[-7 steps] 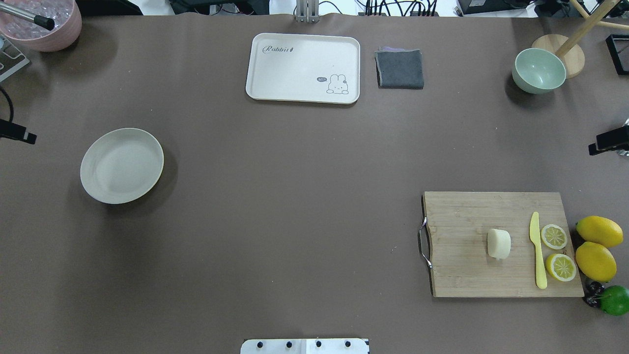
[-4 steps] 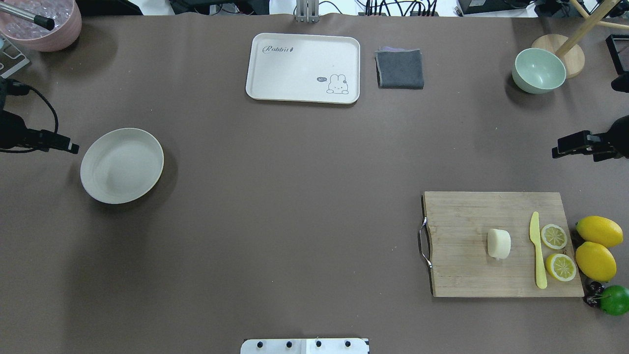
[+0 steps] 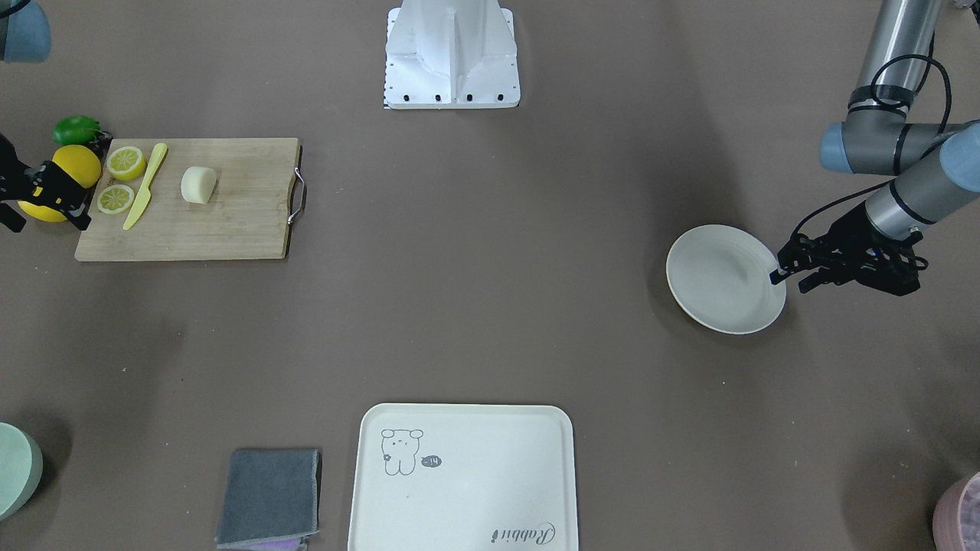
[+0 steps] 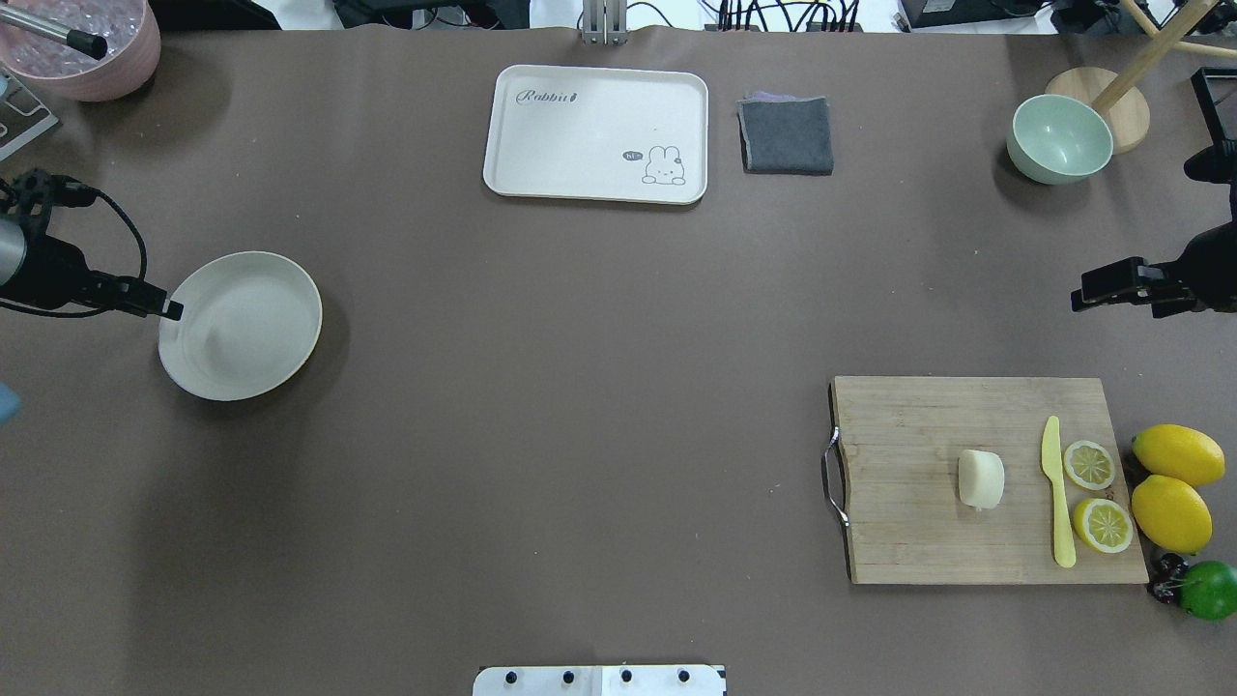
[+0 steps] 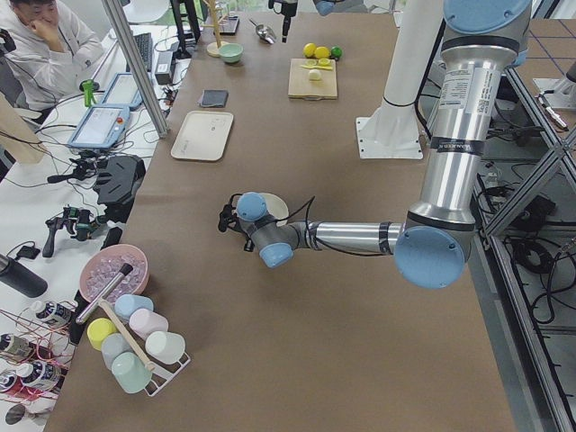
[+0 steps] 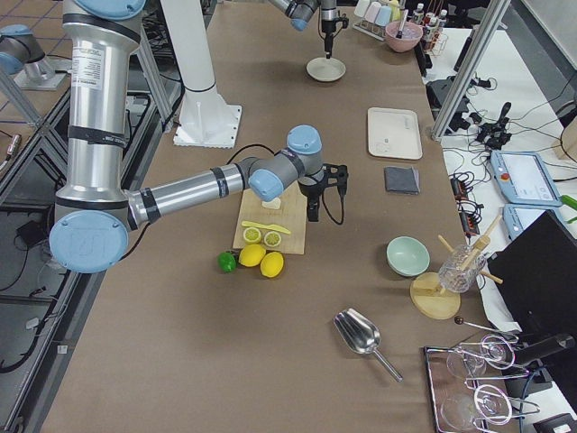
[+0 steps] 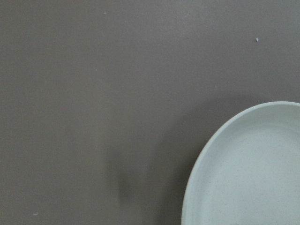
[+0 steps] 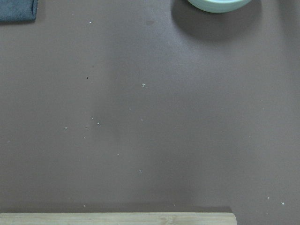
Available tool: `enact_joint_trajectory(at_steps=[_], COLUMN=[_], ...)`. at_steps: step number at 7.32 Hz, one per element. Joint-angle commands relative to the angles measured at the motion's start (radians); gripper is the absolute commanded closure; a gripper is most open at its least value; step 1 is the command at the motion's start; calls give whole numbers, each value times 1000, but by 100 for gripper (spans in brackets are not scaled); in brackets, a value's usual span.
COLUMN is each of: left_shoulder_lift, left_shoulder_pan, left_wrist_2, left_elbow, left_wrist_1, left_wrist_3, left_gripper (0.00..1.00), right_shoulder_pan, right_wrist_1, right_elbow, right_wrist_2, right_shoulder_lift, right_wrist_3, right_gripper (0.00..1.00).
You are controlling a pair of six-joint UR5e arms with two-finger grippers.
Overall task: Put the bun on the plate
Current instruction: 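Reach the left gripper to the rim of the cream plate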
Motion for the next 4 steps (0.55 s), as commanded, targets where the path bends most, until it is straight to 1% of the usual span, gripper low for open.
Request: enact_joint_trajectory(at_steps=[1, 2, 3, 4], left_shoulder_lift=[2, 6, 12, 13], left_shoulder_pan=[7, 19, 22, 24], left_wrist_2=[-3, -3, -3, -3], left_elbow=[2, 2, 3, 5], left_wrist_1=[-15, -35, -65, -78], left_wrist_3=[-6, -32, -56, -72], left_gripper=[59, 64, 75, 96], right_shoulder_pan=[0, 0, 0, 0], right_wrist_1=[1, 1, 1, 1], right_elbow=[0, 0, 0, 0], right_wrist_2=[-1, -1, -1, -1], right_shoulder_lift=[0, -1, -1, -1], right_wrist_3=[0, 0, 0, 0], right_gripper=[0, 0, 0, 0])
